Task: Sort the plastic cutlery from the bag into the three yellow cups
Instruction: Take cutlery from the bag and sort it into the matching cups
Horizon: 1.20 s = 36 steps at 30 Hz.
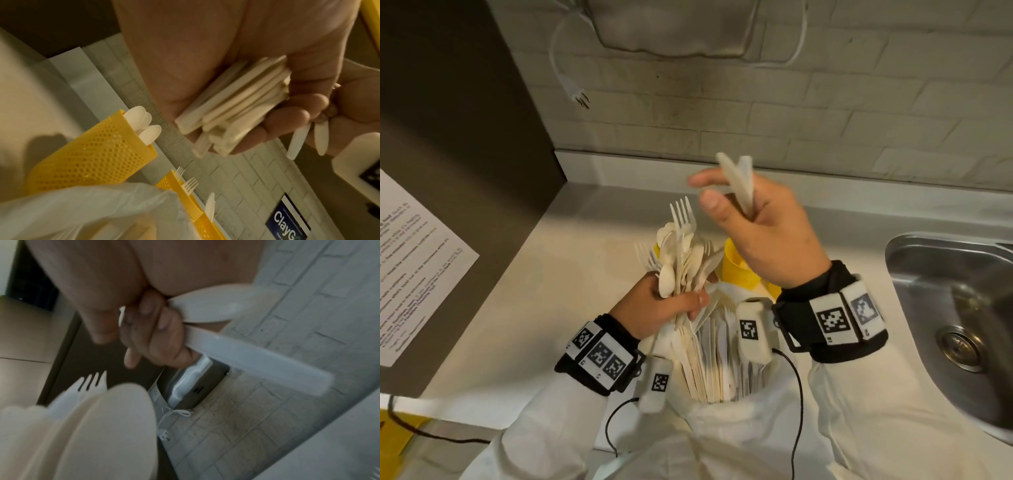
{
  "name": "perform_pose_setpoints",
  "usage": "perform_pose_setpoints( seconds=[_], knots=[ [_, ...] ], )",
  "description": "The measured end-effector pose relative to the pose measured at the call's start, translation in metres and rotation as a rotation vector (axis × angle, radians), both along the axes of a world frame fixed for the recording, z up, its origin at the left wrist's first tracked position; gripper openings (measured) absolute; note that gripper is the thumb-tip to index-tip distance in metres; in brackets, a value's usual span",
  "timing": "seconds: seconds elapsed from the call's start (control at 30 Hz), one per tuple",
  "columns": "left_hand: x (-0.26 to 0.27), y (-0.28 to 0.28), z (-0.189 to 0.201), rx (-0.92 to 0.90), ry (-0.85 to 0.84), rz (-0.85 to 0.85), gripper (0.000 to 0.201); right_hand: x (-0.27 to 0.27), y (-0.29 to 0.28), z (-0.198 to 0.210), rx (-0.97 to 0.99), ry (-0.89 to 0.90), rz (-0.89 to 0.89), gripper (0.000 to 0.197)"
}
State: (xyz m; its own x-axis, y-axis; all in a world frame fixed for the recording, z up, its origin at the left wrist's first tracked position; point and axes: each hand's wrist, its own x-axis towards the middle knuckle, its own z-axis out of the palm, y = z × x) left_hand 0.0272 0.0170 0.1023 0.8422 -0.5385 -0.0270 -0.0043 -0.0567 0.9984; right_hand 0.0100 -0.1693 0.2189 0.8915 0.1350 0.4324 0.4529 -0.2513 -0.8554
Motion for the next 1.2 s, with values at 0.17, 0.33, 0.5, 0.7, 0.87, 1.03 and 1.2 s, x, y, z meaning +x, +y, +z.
perform_pose_setpoints(
  seconds=[0.17,0.33,0.5,0.7,0.87,1.03,1.2],
  knots=[
    [-0.002,0.000,0.012,-0.037,-0.011,-0.040,0.020,0.004,0.006,-0.003,0.053,0.105,0.082,0.011],
    [-0.001,0.008,0.010,0.056,-0.012,-0.048,0.046,-0.002,-0.007,-0.004,0.018,0.179,0.163,0.012],
    [-0.005,0.001,0.019,-0.100,0.036,-0.099,0.016,0.002,-0.009,-0.008,-0.052,0.089,0.084,0.017],
    [-0.004,-0.004,0.027,-0.093,0.035,-0.079,0.021,0.009,-0.012,-0.023,-0.011,0.058,-0.008,0.011],
    [-0.004,-0.008,0.027,-0.077,0.050,-0.083,0.015,0.009,-0.014,-0.025,0.059,0.092,-0.036,0.019],
    [-0.007,-0.006,0.028,-0.039,0.056,-0.080,0.012,0.002,-0.011,-0.016,0.124,0.103,0.043,0.011],
    [-0.004,-0.006,0.022,-0.225,0.076,-0.131,0.021,0.000,-0.006,-0.012,0.119,0.027,0.061,0.022]
  ],
)
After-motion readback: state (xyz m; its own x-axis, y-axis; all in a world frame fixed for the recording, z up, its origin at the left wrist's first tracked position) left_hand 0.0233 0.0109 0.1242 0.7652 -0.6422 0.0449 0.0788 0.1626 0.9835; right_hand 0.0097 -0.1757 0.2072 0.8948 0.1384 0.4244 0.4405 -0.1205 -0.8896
